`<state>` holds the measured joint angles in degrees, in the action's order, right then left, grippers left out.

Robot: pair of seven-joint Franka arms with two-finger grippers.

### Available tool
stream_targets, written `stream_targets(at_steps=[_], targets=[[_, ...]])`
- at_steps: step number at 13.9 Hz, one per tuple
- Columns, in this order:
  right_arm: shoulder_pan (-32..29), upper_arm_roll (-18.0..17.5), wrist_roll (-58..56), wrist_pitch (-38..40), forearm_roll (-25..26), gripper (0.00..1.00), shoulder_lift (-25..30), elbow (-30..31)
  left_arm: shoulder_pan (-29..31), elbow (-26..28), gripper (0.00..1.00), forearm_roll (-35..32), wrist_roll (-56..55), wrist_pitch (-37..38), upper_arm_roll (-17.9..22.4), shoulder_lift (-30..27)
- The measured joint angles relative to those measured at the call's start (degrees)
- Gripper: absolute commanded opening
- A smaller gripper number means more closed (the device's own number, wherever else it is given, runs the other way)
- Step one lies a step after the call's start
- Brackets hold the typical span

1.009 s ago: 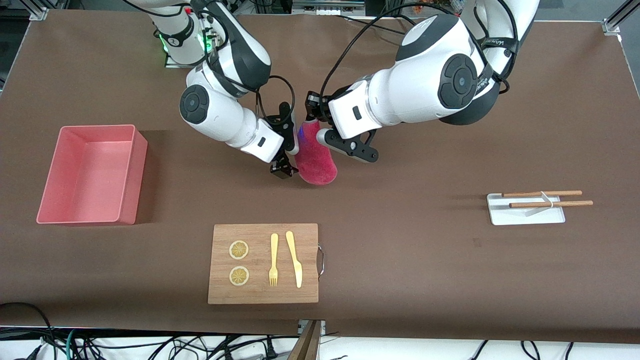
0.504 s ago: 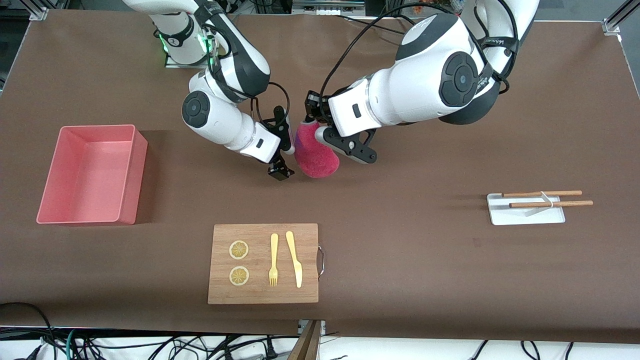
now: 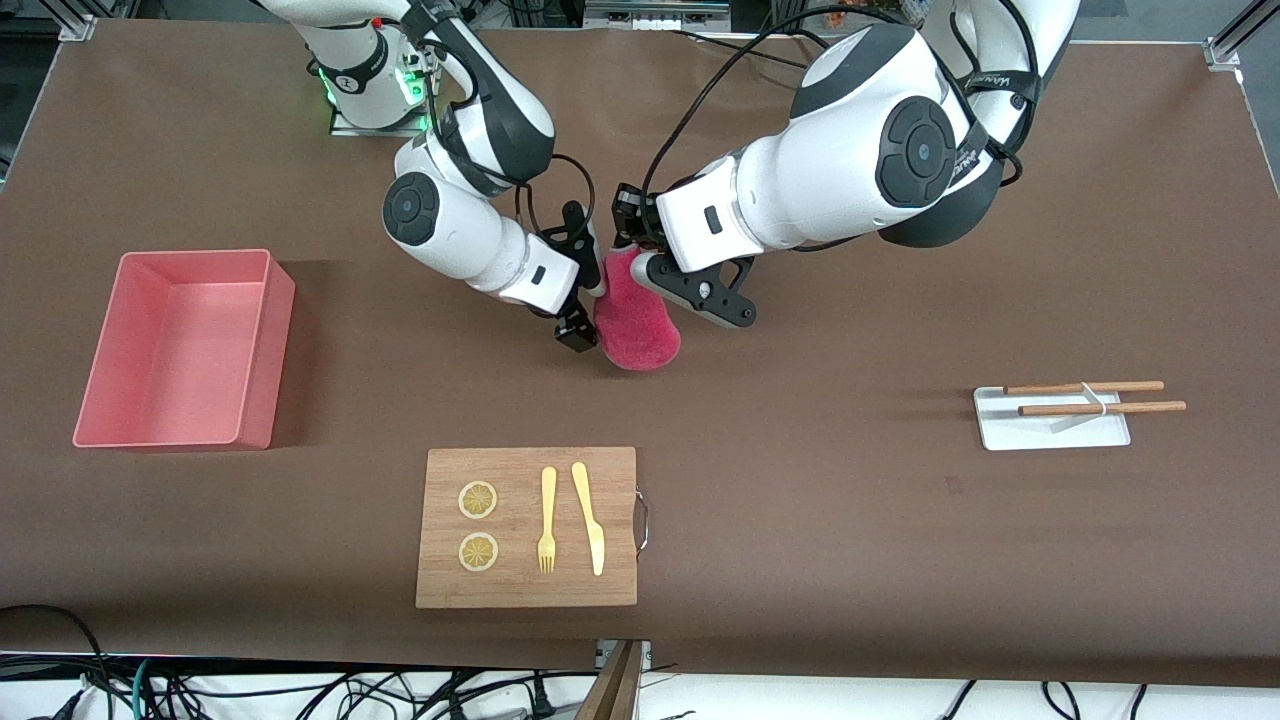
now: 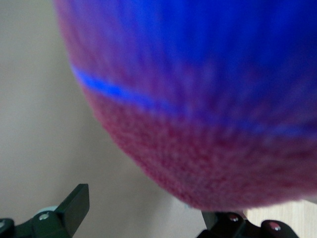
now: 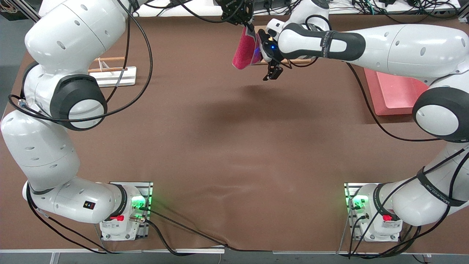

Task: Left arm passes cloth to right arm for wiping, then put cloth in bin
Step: 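Grasp the hanging cloth with the right gripper beside the left gripper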

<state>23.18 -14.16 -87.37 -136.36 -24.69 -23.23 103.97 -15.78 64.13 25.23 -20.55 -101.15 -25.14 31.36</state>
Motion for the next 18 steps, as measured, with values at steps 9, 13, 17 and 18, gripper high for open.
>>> stream_targets(at_steps=[9,13,17,18], targets=[[-3.2,0.2,-4.0,0.2,-2.1,0.99,1.2,-1.2,-0.4,0.0,0.0,-1.1,0.0,0.0,-0.3,0.0],[-5.7,4.5,-20.4,3.6,-25.3,1.0,2.0,1.2,-0.4,0.0,0.0,-1.1,0.0,0.0,-0.3,0.0],[-5.4,6.0,-36.6,5.2,-49.3,1.0,1.7,6.0,-0.3,0.0,0.0,-1.1,0.0,0.0,-0.2,0.0],[-4.9,5.9,-41.6,5.3,-54.7,1.0,1.4,7.4,-0.3,0.0,0.0,-1.2,0.0,0.0,-0.2,0.0]])
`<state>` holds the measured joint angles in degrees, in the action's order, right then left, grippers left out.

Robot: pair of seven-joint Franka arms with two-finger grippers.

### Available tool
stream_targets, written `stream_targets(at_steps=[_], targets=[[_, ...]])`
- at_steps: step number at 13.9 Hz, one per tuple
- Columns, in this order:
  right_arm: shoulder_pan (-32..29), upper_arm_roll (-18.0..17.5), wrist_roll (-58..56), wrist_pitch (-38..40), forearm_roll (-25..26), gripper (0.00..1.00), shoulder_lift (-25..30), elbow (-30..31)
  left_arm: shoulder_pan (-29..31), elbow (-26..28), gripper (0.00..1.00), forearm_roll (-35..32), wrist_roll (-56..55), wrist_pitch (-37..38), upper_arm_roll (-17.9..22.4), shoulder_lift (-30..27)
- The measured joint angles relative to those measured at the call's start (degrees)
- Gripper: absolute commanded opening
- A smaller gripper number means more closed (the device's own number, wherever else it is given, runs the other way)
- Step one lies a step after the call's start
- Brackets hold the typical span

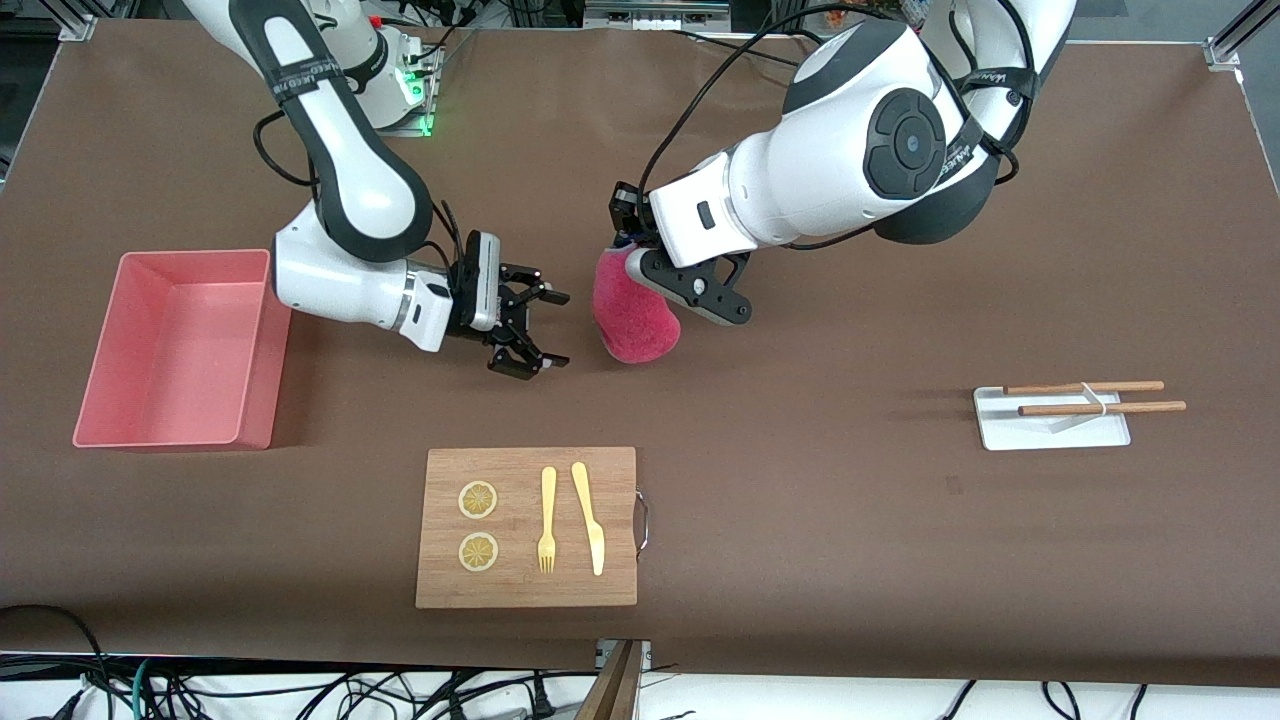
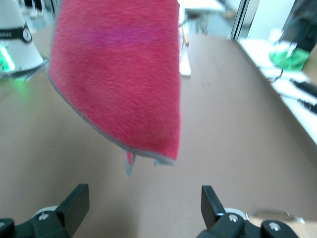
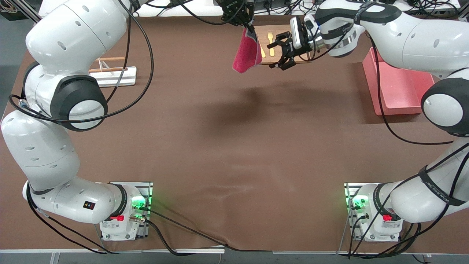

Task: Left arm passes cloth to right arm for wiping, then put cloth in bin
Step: 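Grasp the hanging cloth with the right gripper beside the left gripper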

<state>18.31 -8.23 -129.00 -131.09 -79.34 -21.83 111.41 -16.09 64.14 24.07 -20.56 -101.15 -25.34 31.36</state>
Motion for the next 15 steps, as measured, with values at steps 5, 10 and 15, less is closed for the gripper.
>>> stream_targets(at_steps=[5,10,15], targets=[[2.6,-0.4,-7.9,1.2,-10.7,1.0,-1.0,4.0,0.0,0.0,0.0,-0.1,0.0,0.0,0.1,0.0],[2.9,-2.0,-4.7,1.3,-14.1,1.0,0.6,5.3,0.0,0.0,0.0,-0.1,0.0,0.0,0.1,0.0],[2.9,-2.0,-3.4,1.3,-14.6,0.09,1.3,5.3,0.0,0.0,0.0,-0.1,0.0,0.0,0.1,0.0]])
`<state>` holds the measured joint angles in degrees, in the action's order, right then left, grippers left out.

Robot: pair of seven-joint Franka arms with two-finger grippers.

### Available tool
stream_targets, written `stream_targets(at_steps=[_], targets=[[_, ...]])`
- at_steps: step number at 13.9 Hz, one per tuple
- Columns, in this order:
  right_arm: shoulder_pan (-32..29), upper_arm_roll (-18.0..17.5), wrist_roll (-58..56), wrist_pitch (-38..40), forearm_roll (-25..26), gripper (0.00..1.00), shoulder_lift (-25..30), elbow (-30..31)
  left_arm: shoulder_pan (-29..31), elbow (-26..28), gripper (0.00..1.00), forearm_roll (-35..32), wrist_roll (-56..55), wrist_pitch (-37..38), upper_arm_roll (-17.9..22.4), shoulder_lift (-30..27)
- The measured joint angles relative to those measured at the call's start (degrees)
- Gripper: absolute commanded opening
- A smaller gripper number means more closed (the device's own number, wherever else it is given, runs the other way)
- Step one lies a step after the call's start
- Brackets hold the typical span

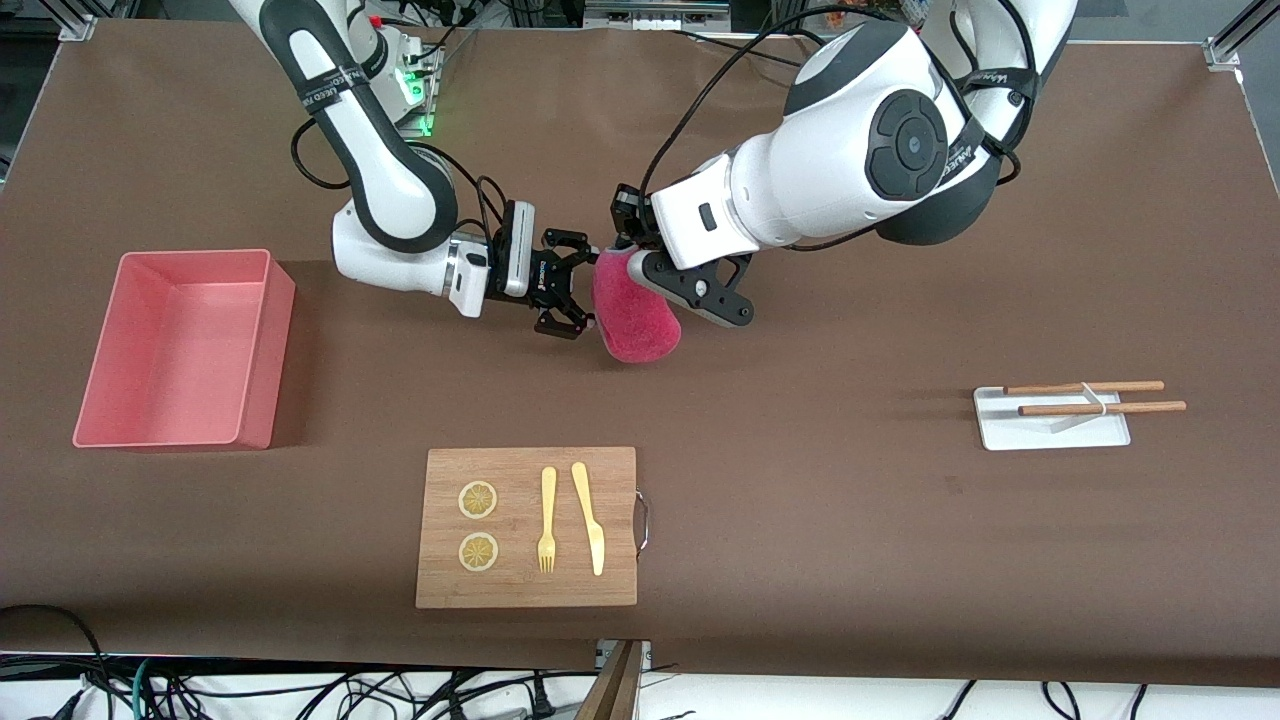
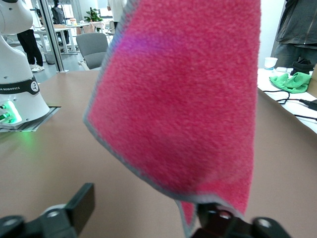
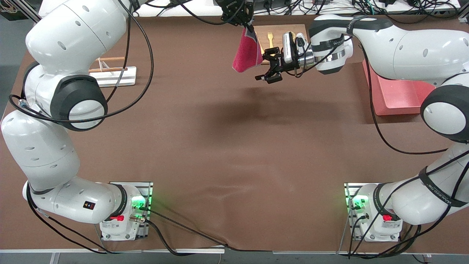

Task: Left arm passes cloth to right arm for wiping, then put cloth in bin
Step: 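Grasp the hanging cloth with the right gripper beside the left gripper, then open the left gripper while the right gripper pulls the cloth away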

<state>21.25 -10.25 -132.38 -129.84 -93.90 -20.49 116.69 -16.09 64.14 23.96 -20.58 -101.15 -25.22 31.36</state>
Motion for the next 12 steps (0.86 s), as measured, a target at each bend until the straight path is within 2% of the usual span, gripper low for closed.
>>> stream_targets(at_steps=[1,8,12], targets=[[0.0,0.0,0.0,0.0,-0.1,0.0,0.0,0.0,0.0,0.0,0.0,0.0,0.0,0.0,0.0,0.0],[0.2,0.4,0.3,-0.2,0.8,0.0,0.5,-0.4,0.0,0.0,0.0,0.0,0.0,0.0,0.0,0.0],[0.1,1.6,9.8,-0.2,10.6,0.0,1.7,-1.7,0.0,0.0,0.0,0.0,0.0,0.0,0.0,0.0]])
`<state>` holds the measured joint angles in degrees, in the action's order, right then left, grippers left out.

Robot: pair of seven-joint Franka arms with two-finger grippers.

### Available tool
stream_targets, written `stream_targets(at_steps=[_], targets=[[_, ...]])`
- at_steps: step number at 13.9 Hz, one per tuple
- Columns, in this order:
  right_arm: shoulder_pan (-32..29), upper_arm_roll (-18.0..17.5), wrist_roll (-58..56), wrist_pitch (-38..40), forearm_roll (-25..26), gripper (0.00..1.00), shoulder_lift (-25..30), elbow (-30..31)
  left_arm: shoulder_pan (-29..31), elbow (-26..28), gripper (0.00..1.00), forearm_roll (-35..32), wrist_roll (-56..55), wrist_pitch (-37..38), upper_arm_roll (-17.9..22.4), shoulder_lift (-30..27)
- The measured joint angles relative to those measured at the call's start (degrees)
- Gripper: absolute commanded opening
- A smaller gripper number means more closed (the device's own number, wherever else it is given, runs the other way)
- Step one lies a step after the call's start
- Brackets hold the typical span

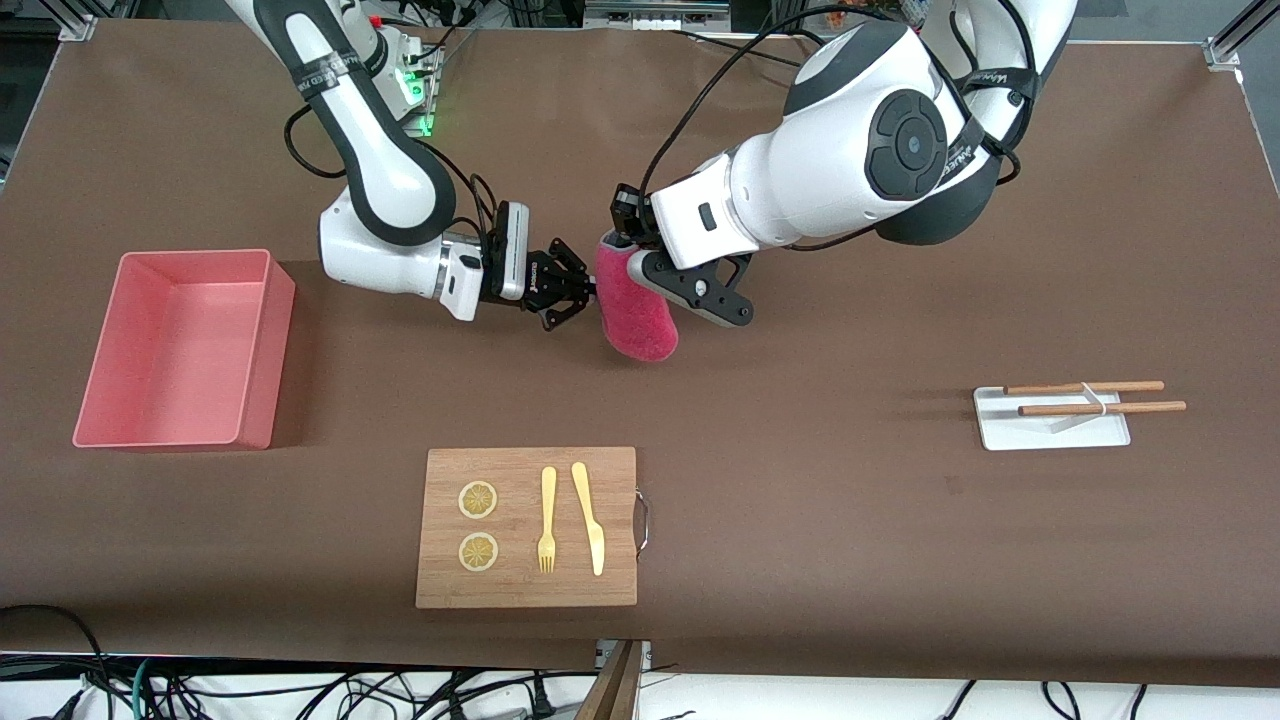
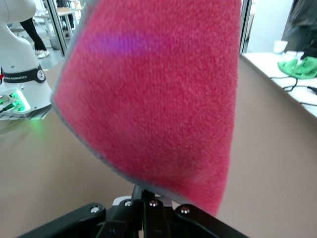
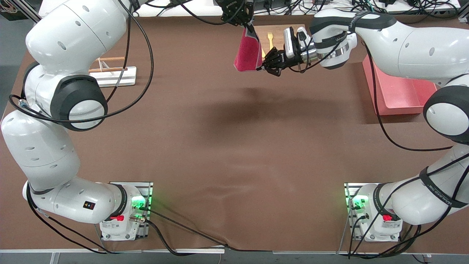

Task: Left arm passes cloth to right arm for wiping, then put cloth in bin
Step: 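Open the left gripper while the right gripper pulls the cloth away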

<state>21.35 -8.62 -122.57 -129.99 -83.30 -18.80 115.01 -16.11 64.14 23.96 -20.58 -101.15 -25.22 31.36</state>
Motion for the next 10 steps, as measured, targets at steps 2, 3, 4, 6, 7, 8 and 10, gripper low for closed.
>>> stream_targets(at_steps=[2,3,4,6,7,8,10], targets=[[0.0,0.3,1.9,0.0,1.4,0.0,0.7,-0.4,0.0,0.0,0.0,0.0,0.0,0.0,0.0,0.0],[0.0,0.5,2.0,0.0,1.8,0.0,0.8,-0.4,0.0,0.0,0.0,0.0,0.0,0.0,0.0,0.0],[0.0,0.7,2.1,0.0,2.2,0.0,0.8,-0.4,0.0,0.0,0.0,0.0,0.0,0.0,0.0,0.0],[0.0,1.2,2.6,0.3,3.5,0.0,0.8,-0.4,0.0,0.0,0.0,0.0,0.0,0.0,0.0,0.0],[0.0,1.7,3.4,0.9,4.7,0.0,0.9,-0.4,0.0,0.0,0.0,0.0,0.0,0.0,0.0,0.0],[0.0,2.4,4.7,2.0,6.4,0.0,1.2,-0.5,0.0,0.0,0.0,0.0,0.0,0.0,0.0,0.0],[0.0,4.0,7.8,4.5,10.4,0.0,2.2,-0.6,0.0,0.0,0.0,0.0,0.0,0.0,0.0,0.0]])
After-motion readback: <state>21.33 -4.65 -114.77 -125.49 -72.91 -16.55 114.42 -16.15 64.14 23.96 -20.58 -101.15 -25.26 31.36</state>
